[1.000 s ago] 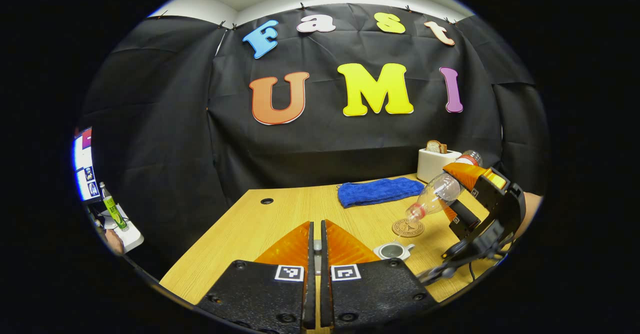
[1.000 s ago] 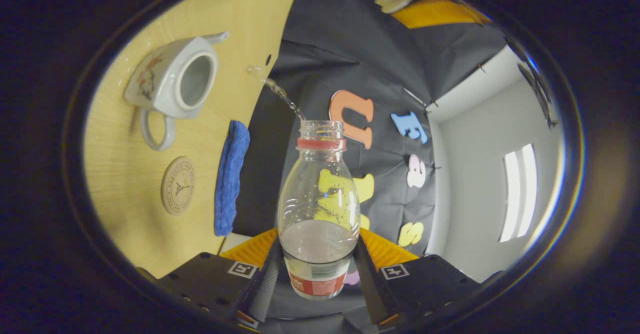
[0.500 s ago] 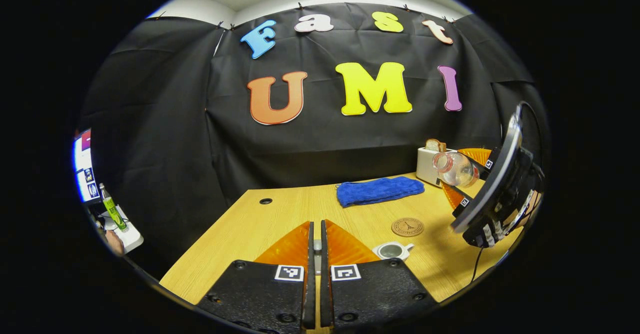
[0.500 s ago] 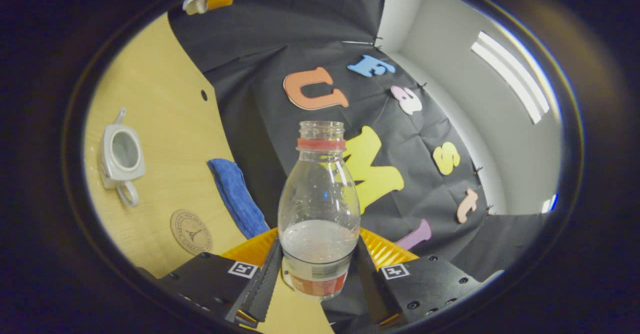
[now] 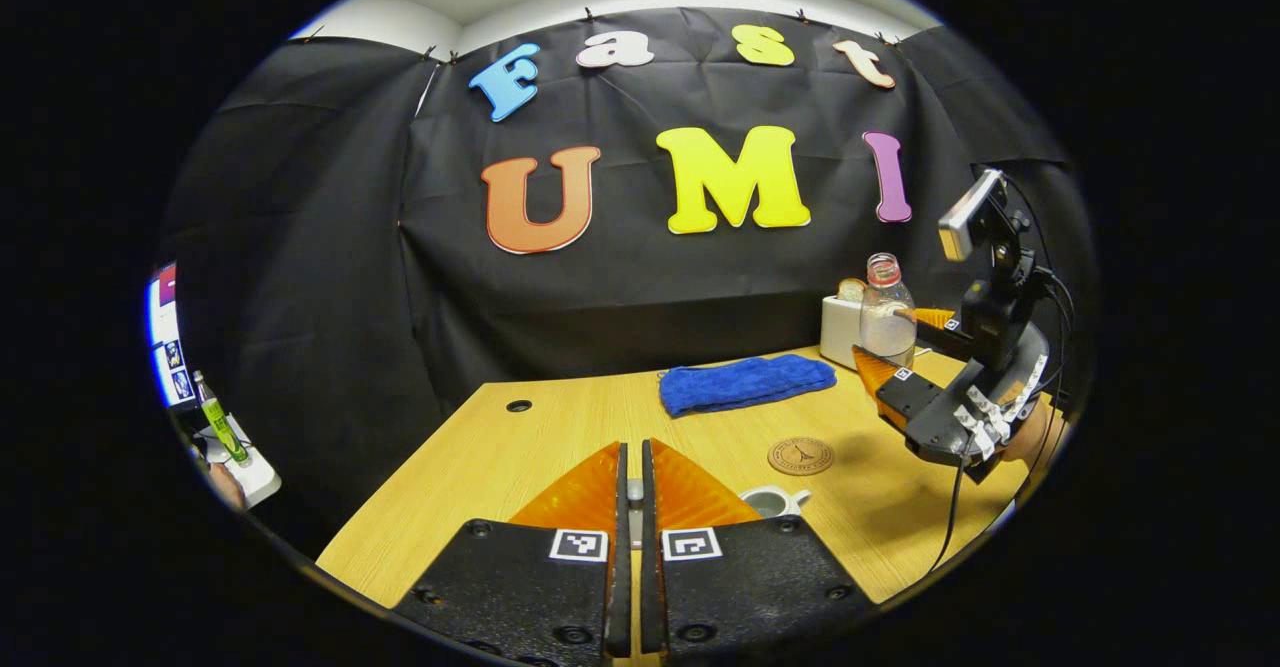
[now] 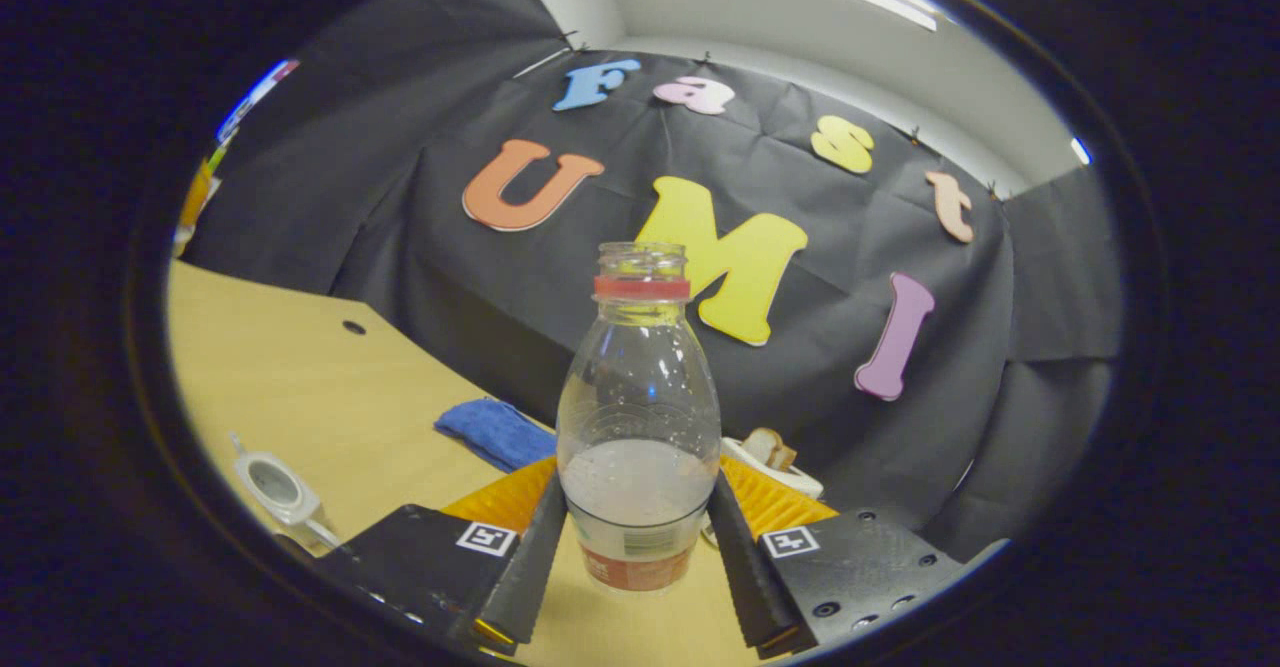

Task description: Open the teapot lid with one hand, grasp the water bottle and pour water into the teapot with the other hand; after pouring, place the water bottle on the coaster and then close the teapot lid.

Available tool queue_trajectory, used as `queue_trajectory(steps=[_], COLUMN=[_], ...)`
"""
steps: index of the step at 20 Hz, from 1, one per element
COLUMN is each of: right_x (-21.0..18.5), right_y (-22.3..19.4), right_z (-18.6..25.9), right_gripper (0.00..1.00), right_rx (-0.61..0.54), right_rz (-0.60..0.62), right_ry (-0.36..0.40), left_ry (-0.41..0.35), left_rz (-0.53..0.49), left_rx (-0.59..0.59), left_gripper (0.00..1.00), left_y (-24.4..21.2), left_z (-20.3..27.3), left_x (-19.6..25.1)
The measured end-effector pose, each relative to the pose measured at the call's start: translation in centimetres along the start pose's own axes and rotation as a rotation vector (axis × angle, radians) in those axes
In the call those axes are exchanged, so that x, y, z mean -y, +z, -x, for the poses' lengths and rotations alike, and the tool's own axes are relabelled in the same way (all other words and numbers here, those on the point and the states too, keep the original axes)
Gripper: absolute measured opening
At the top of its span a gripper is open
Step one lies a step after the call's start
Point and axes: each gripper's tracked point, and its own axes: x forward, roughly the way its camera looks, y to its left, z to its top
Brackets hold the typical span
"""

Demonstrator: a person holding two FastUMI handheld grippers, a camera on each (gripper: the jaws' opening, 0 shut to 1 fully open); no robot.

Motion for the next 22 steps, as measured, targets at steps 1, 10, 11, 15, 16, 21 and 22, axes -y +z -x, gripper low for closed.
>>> queue_trajectory(steps=[1, 10, 11, 15, 16, 21, 22], right_x=[-0.6, -6.4, -6.8, -8.0, -8.0, -8.2, -8.4], right_y=[-0.2, -4.4, -4.6, -5.4, -5.6, -6.3, -6.4], right_z=[-0.5, -3.7, -3.8, -5.0, -5.2, -5.5, -5.6], right_gripper=[0.75, 0.75, 0.75, 0.75, 0.75, 0.75, 0.77], right_rx=[-0.013, -0.182, -0.186, -0.224, -0.233, -0.247, -0.254], right_rz=[-0.053, -0.251, -0.261, -0.327, -0.345, -0.334, -0.330], right_ry=[0.020, 0.180, 0.190, 0.223, 0.222, 0.218, 0.225], left_ry=[0.002, 0.035, 0.035, 0.030, 0.029, 0.030, 0.032], left_rz=[-0.003, -0.016, -0.013, -0.005, -0.002, 0.002, 0.003], left_rx=[-0.003, -0.042, -0.048, -0.052, -0.051, -0.058, -0.062], left_gripper=[0.06, 0.06, 0.06, 0.06, 0.06, 0.06, 0.06], left_y=[-0.1, -1.5, -1.7, -1.7, -1.7, -2.0, -2.2], left_z=[0.0, -0.8, -0.9, -0.9, -1.0, -1.2, -1.3], left_x=[0.0, -1.0, -1.0, -1.0, -1.0, -1.1, -1.1])
